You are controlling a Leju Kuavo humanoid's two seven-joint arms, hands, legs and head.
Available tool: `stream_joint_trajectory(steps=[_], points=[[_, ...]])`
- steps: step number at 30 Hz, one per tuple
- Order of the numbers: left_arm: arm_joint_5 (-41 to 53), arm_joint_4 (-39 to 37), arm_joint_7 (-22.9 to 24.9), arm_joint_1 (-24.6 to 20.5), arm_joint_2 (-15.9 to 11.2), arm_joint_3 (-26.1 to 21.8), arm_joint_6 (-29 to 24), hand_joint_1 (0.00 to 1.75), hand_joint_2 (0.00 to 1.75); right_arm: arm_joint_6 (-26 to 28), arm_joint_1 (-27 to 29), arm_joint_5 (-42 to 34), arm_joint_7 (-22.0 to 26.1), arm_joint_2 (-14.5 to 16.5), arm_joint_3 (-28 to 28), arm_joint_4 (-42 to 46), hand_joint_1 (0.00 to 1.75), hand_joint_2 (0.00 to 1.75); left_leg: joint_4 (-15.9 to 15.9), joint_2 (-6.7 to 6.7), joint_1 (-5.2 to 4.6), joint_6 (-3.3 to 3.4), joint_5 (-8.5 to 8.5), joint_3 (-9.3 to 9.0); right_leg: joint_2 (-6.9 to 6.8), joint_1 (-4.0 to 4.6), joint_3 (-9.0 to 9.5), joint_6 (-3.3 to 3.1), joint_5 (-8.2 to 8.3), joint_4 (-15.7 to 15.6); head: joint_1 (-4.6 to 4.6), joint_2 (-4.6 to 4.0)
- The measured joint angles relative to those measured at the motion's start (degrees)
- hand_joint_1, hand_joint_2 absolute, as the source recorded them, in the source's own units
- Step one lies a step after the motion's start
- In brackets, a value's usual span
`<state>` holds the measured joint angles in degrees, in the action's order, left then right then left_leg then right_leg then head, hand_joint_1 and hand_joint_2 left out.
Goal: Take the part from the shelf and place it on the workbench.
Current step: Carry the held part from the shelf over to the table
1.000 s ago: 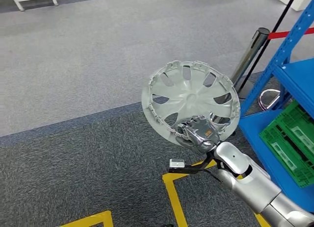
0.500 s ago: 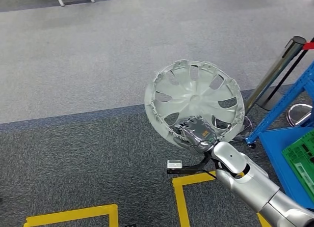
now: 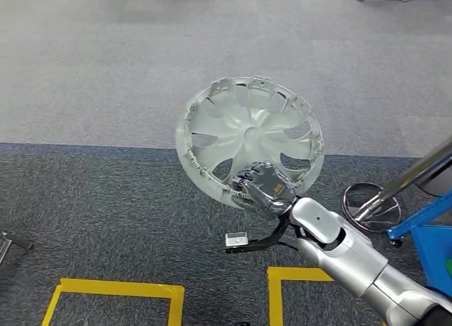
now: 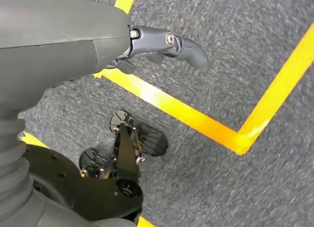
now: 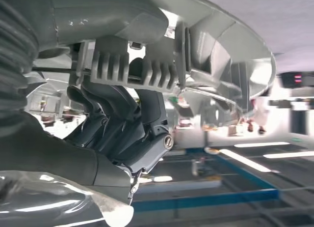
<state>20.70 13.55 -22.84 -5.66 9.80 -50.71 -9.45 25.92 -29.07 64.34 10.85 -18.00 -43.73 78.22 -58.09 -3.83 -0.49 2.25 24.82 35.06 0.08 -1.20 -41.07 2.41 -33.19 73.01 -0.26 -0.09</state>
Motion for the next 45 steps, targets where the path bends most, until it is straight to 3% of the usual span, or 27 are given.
stream_joint_trajectory(steps=[2, 3, 5, 7, 9, 11, 13, 14, 15, 16, 18, 20, 22, 24, 25, 27, 29, 30, 31, 33, 35, 37, 38, 40, 42, 44, 45], points=[[-0.13, 0.0, -0.09, -0.44, -0.1, -0.01, 0.13, 0.0, 1.75, 0.05, -0.67, -0.44, 0.2, 0.44, -0.31, -0.22, 1.75, 1.75, -0.7, -1.64, 0.21, -0.54, 0.47, 0.12, 1.66, -0.37, 2.96, 0.2, 4.28, -7.28, 0.04, 0.0], [-0.18, 0.0, -0.16, -0.72, -0.18, -0.02, 0.24, 0.0, 1.75, 0.09, -1.07, -0.56, 0.26, 0.65, -0.49, -0.34, 1.75, 1.75, -1.21, -2.33, 0.29, -0.88, 0.71, 0.38, 2.83, -0.57, 4.44, 0.22, 5.37, -10.31, 0.03, 0.0], [-0.17, 0.0, -0.2, -1.08, -0.22, -0.02, 0.38, 0.0, 1.75, 0.15, -1.72, -0.67, 0.35, 1.11, -0.94, -0.61, 1.75, 1.75, -1.66, -3.46, 0.45, -1.55, 0.77, 0.98, 4.15, -0.61, 5.71, 0.09, 5.27, -12.4, 0.07, 0.0], [-0.35, 0.01, 0.02, -1.05, -0.26, -0.07, -0.02, 0.0, 1.75, 0.2, -2.1, -0.84, 0.38, 1.66, -1.43, -0.79, 1.75, 1.75, -1.55, -4.42, 0.67, -2.1, 0.63, 1.24, 3.06, -0.53, 6.03, -0.4, 5.3, -12.69, 0.13, 0.0], [-0.83, 0.01, 0.21, -0.86, -0.26, -0.17, -0.85, 0.0, 1.75, 0.24, -2.47, -1.09, 0.31, 2.07, -1.85, -0.87, 1.75, 1.75, -3.29, -2.38, 0.5, -2.64, 1.7, 2.06, 1.7, -0.61, 6.51, -1.12, 5.28, -13.03, -0.29, 0.0], [-1.26, 0.0, 0.1, -0.8, -0.27, -0.3, -1.25, 0.0, 1.75, 0.25, -2.8, -1.31, 0.17, 2.29, -2.16, -0.92, 1.75, 1.75, -9.43, 1.37, 0.42, -3.12, 4.59, 5.04, 0.17, -0.4, 6.9, -1.72, 5.06, -13.22, -0.79, 0.0], [-1.39, 0.0, -0.08, -0.71, -0.43, -0.48, -1.13, 0.0, 1.75, 0.25, -2.97, -1.4, 0.12, 2.31, -2.42, -0.99, 1.75, 1.75, -16.26, 2.88, 0.64, -3.37, 6.85, 8.68, -1.47, -0.09, 7.11, -2.03, 4.76, -13.22, -0.87, 0.0], [-1.41, 0.0, -0.13, -0.62, -0.51, -0.58, -1.02, 0.0, 1.75, 0.25, -3.04, -1.4, 0.12, 2.32, -2.56, -1.03, 1.75, 1.75, -17.49, 3.06, 0.69, -3.38, 6.66, 9.45, -2.23, 0.01, 7.23, -2.09, 4.59, -13.22, -0.87, 0.0], [-1.44, 0.0, -0.16, -0.51, -0.61, -0.68, -0.91, 0.0, 1.75, 0.25, -3.15, -1.4, 0.16, 2.35, -2.68, -1.04, 1.75, 1.75, -16.35, 3.16, 0.71, -3.31, 5.34, 9.03, -2.91, 0.07, 7.42, -2.09, 4.41, -13.22, -0.89, 0.0], [-1.47, 0.0, -0.17, -0.44, -0.7, -0.79, -0.84, 0.0, 1.75, 0.25, -3.3, -1.4, 0.19, 2.38, -2.79, -1.03, 1.75, 1.75, -13.1, 3.52, 0.65, -3.1, 3.21, 7.51, -3.57, 0.12, 7.72, -2.04, 4.19, -13.22, -0.89, 0.0], [-1.49, 0.0, -0.24, -0.46, -0.85, -0.99, -0.72, 0.0, 1.75, 0.25, -3.6, -1.44, 0.18, 2.44, -2.87, -1.03, 1.75, 1.75, -5.55, 5.85, 0.04, -2.43, -0.03, 3.82, -4.82, 0.32, 8.32, -1.81, 3.68, -13.25, -0.89, 0.0], [-1.49, 0.0, -0.35, -0.58, -0.93, -1.09, -0.64, 0.0, 1.75, 0.25, -3.83, -1.46, 0.15, 2.45, -2.89, -1.03, 1.75, 1.75, -2.09, 7.58, -0.68, -1.76, -0.47, 2.23, -5.94, 0.58, 8.63, -1.37, 3.31, -13.33, -0.85, 0.0], [-1.48, 0.01, -0.44, -0.53, -1.04, -1.15, -0.62, 0.0, 1.75, 0.25, -4.0, -1.45, 0.18, 2.59, -2.96, -1.02, 1.75, 1.75, -1.58, 6.75, -0.91, -1.26, -0.23, 2.07, -7.06, 0.64, 9.04, -0.78, 2.96, -13.54, -0.84, 0.0], [-1.42, 0.02, -0.49, -0.38, -1.09, -1.21, -0.62, 0.0, 1.75, 0.27, -4.39, -1.48, 0.2, 2.76, -3.06, -1.01, 1.75, 1.75, -0.91, 5.49, -0.67, -0.75, -0.33, 1.54, -5.49, 0.44, 8.72, -0.23, 1.82, -12.4, -0.78, 0.0], [-1.32, 0.02, -0.5, -0.43, -1.11, -1.24, -0.62, 0.0, 1.75, 0.29, -4.61, -1.5, 0.16, 2.8, -3.11, -1.01, 1.75, 1.75, -0.63, 4.88, -0.43, -0.44, -0.41, 1.29, -3.86, 0.34, 7.62, -0.07, 0.61, -10.18, -0.63, 0.0], [-1.08, 0.02, -0.51, -0.56, -1.14, -1.24, -0.64, 0.0, 1.75, 0.33, -4.77, -1.51, 0.13, 2.81, -3.28, -1.02, 1.75, 1.75, -0.51, 3.59, -0.19, 0.05, -0.39, 1.18, -0.94, 0.22, 3.58, -0.01, -2.33, -2.9, -0.38, 0.0], [-0.99, 0.02, -0.51, -0.45, -1.1, -1.24, -0.68, 0.0, 1.75, 0.33, -4.6, -1.42, 0.2, 2.81, -3.67, -1.03, 1.75, 1.75, -0.53, 1.97, -0.13, 0.23, -0.31, 1.1, -0.3, 0.17, 0.01, 0.1, -3.09, 2.27, -0.31, 0.0], [-1.02, 0.02, -0.51, -0.29, -1.09, -1.24, -0.72, 0.0, 1.75, 0.32, -4.56, -1.38, 0.27, 2.85, -3.89, -1.04, 1.75, 1.75, -0.57, 1.08, -0.07, 0.21, -0.25, 1.01, -0.2, 0.14, -0.51, 0.13, -1.95, 2.12, -0.31, 0.0], [-1.05, 0.02, -0.52, -0.11, -1.09, -1.25, -0.74, 0.0, 1.75, 0.32, -4.57, -1.36, 0.33, 2.88, -4.05, -1.04, 1.75, 1.75, -0.66, 0.2, 0.04, 0.08, -0.17, 0.9, 0.05, 0.08, 0.07, 0.15, 0.19, -0.23, -0.32, 0.0], [-1.12, 0.02, -0.53, 0.23, -1.15, -1.28, -0.77, 0.0, 1.75, 0.31, -4.71, -1.34, 0.41, 2.95, -4.21, -1.05, 1.75, 1.75, -1.22, -1.44, 0.21, -0.47, 0.21, 1.03, 2.5, -0.37, 2.96, 0.25, 4.51, -7.6, -0.25, 0.0], [-1.13, 0.02, -0.56, 0.59, -1.25, -1.36, -0.74, 0.0, 1.75, 0.28, -4.88, -1.27, 0.49, 3.1, -4.34, -1.08, 1.75, 1.75, -1.82, -2.83, 0.37, -1.22, 0.41, 1.74, 4.8, -0.69, 4.87, 0.15, 5.8, -11.86, -0.2, 0.0], [-1.11, 0.02, -0.58, 1.12, -1.33, -1.45, -0.75, 0.0, 1.75, 0.23, -4.99, -1.15, 0.61, 3.56, -4.65, -1.08, 1.75, 1.75, -1.87, -4.09, 0.64, -1.88, 0.23, 2.22, 4.33, -0.58, 5.22, -0.32, 5.43, -12.35, -0.21, 0.0], [-1.11, 0.02, -0.6, 1.39, -1.37, -1.51, -0.77, 0.0, 1.75, 0.2, -5.03, -1.12, 0.62, 3.87, -4.82, -1.08, 1.75, 1.75, -2.0, -3.86, 0.64, -2.19, 0.32, 2.31, 3.66, -0.55, 5.43, -0.61, 5.45, -12.55, -0.2, 0.0], [-1.11, 0.02, -0.62, 1.57, -1.44, -1.58, -0.8, 0.0, 1.75, 0.17, -5.16, -1.14, 0.61, 4.46, -5.11, -1.04, 1.75, 1.75, -4.59, -1.06, 0.44, -2.78, 1.82, 3.44, 2.06, -0.55, 6.1, -1.3, 5.38, -12.96, -0.57, 0.0], [-1.11, 0.02, -0.64, 1.48, -1.42, -1.59, -0.8, 0.0, 1.75, 0.16, -5.19, -1.15, 0.58, 4.68, -5.3, -1.03, 1.75, 1.75, -11.34, 2.27, 0.48, -3.29, 4.88, 6.67, 0.23, -0.26, 6.65, -1.86, 5.02, -13.07, -0.89, 0.0], [-1.11, 0.02, -0.64, 1.53, -1.38, -1.6, -0.81, 0.0, 1.75, 0.16, -5.19, -1.11, 0.57, 4.75, -5.45, -1.04, 1.75, 1.75, -16.98, 3.05, 0.71, -3.53, 6.4, 9.6, -1.45, -0.05, 7.02, -2.09, 4.62, -13.07, -0.9, 0.0], [-1.11, 0.02, -0.64, 1.62, -1.37, -1.61, -0.81, 0.0, 1.75, 0.16, -5.2, -1.1, 0.6, 4.82, -5.53, -1.04, 1.75, 1.75, -16.96, 3.14, 0.76, -3.54, 5.59, 9.68, -2.19, -0.01, 7.25, -2.1, 4.41, -13.07, -0.9, 0.0]])
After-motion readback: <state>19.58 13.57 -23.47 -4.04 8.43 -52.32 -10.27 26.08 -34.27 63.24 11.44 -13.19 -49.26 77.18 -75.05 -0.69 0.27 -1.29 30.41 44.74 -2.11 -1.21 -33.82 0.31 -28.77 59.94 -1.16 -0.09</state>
